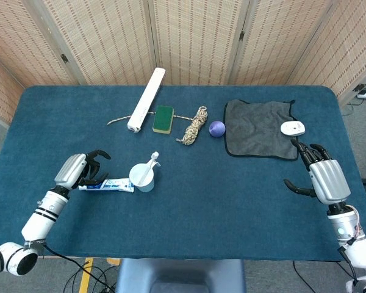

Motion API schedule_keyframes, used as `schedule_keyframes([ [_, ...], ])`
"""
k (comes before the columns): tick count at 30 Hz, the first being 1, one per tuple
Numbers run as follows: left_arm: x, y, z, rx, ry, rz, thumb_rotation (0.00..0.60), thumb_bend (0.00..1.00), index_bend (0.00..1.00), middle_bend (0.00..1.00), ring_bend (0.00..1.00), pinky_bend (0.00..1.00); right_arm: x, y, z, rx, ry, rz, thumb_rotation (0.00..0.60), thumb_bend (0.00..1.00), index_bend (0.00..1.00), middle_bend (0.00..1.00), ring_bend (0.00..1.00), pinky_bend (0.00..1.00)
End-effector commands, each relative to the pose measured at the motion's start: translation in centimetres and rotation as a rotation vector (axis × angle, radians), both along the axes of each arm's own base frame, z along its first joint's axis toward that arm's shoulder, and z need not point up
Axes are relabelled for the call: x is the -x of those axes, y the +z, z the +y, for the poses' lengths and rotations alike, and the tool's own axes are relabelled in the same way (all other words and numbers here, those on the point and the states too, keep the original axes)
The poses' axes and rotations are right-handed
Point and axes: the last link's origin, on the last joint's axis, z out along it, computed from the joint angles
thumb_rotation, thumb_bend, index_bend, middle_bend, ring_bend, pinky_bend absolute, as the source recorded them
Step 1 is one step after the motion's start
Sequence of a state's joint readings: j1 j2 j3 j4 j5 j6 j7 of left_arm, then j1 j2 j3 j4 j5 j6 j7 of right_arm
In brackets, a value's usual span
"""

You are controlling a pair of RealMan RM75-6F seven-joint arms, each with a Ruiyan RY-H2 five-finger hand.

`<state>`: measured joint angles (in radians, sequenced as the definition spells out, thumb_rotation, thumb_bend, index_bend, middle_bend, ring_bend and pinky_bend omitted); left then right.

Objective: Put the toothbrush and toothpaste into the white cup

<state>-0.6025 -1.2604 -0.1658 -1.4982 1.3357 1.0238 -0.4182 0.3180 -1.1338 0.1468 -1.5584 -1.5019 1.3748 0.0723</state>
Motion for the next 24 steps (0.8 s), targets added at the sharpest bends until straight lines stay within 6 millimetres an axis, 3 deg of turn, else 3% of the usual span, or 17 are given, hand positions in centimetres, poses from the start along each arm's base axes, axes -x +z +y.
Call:
schedule_keyframes([
  [1,1.6,0.7,-0.4,-0.006,0.006,0.1,0.6,0.39,0.38,0.87,0.71,0.78,0.0,-0.1,0.0,-0.002,0.001,0.0,0.6,0.16,0.0,0.19,0.32,0.2],
  [6,3.0,0.3,-1.3,0.047,-0.005,0.306,0.6,0.39,0.39,0.9,0.75,0.78,-0.1,-0.3,-0.2,-0.008,0.003,0.001,0.6,0.16,0.0,0.19,0.32,0.2],
  [24,2.3,-4.8,0.1,0.142,-0.02,0.646,0.6,0.35,0.26,0.91,0.79,0.78,0.5,-0.1,-0.2,-0.006,-0.014,-0.001,0.6,0.16,0.0,0.2,0.33,0.2],
])
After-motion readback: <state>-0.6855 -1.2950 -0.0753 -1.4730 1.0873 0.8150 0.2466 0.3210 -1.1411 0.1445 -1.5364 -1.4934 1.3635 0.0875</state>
